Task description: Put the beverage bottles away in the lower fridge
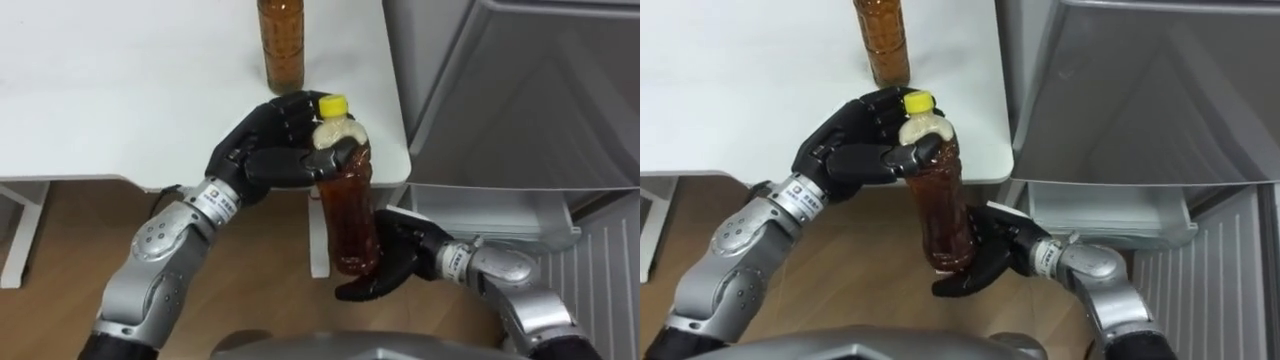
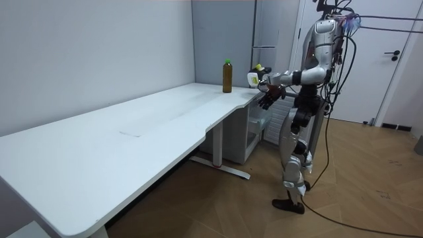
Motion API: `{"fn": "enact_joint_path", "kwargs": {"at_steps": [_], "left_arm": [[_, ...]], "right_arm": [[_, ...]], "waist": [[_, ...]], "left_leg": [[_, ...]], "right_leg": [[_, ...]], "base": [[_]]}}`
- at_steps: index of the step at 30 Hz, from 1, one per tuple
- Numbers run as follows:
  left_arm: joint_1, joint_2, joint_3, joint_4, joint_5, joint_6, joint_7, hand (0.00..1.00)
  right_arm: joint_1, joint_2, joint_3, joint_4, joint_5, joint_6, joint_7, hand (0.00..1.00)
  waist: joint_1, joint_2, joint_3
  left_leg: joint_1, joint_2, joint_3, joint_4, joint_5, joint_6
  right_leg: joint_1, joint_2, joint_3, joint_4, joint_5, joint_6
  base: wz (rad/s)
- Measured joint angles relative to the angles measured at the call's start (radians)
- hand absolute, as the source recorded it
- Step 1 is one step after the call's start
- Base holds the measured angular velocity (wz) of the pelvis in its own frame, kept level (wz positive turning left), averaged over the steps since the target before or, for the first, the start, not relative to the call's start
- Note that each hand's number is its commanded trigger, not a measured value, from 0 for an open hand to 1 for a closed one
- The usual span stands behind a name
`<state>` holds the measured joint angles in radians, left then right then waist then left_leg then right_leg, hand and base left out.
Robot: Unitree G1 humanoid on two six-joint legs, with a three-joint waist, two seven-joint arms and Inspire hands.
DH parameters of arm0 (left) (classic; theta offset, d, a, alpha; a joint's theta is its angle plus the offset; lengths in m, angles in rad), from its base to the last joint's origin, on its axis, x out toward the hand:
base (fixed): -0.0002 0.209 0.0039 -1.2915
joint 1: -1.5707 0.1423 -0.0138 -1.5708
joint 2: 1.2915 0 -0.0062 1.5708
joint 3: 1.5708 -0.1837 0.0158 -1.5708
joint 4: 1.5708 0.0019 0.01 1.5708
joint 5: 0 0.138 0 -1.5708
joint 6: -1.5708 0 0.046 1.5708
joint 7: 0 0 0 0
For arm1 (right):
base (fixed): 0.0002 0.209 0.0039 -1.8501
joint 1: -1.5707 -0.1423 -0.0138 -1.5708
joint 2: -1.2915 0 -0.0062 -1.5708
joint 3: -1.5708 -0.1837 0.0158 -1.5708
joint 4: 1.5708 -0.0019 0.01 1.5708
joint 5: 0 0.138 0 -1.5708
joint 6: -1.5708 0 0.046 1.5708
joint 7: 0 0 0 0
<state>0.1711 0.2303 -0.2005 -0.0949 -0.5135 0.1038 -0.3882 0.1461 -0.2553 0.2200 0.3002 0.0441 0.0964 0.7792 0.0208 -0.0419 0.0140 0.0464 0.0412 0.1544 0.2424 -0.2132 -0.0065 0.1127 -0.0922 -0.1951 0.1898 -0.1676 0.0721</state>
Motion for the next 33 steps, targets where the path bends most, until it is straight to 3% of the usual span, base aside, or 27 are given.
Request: {"fn": "enact_joint_path", "kwargs": {"at_steps": [4,8,13,20,28,33], "left_arm": [[0.0,0.018,-0.001,0.0,0.028,0.0,-0.016,1.0],[0.0,0.019,0.003,0.0,0.099,-0.001,-0.016,1.0],[-0.001,0.023,0.004,0.0,0.116,-0.007,-0.015,1.0],[-0.002,0.027,0.003,0.0,0.116,-0.041,-0.007,1.0],[-0.002,0.027,-0.003,0.0,0.116,-0.043,-0.007,1.0],[0.0,0.029,-0.029,0.0,0.116,-0.043,-0.007,1.0]], "right_arm": [[0.005,-0.02,0.0,-0.051,0.002,0.007,0.065,0.0],[0.005,-0.024,-0.005,-0.073,-0.003,0.007,0.111,0.0],[0.01,-0.03,-0.005,-0.073,-0.006,0.007,0.133,0.0],[0.011,-0.046,-0.004,-0.073,0.012,0.007,0.159,0.0],[0.019,-0.046,-0.003,-0.086,0.046,0.007,0.176,0.0],[0.024,-0.031,-0.005,-0.086,0.144,0.008,0.179,0.0]], "waist": [[0.014,-0.023,-0.0037],[0.02,-0.041,0.0],[0.018,-0.038,0.002],[0.016,-0.03,0.0052],[0.014,-0.024,0.0061],[0.012,-0.015,0.004]], "left_leg": [[-0.013,0.0,-0.003,0.007,0.0,0.0],[-0.022,0.0,-0.004,0.012,0.0,0.0],[-0.029,0.0,-0.012,0.015,0.0,0.001],[-0.037,0.0,-0.011,0.017,0.0,0.0],[-0.045,0.0,-0.01,0.017,0.0,0.0],[-0.044,0.0,-0.016,0.018,0.0,0.0]], "right_leg": [[-0.008,0.0,-0.002,0.0,0.0,0.0],[-0.014,0.0,-0.002,0.0,0.0,0.0],[-0.018,0.0,0.0,0.0,0.0,-0.001],[-0.025,0.0,0.0,-0.001,0.0,-0.001],[-0.033,0.0,0.0,0.0,0.0,-0.001],[-0.03,0.0,-0.002,0.0,0.0,-0.001]], "base": [[0.01],[0.0],[0.02],[0.0],[0.0],[0.01]]}}
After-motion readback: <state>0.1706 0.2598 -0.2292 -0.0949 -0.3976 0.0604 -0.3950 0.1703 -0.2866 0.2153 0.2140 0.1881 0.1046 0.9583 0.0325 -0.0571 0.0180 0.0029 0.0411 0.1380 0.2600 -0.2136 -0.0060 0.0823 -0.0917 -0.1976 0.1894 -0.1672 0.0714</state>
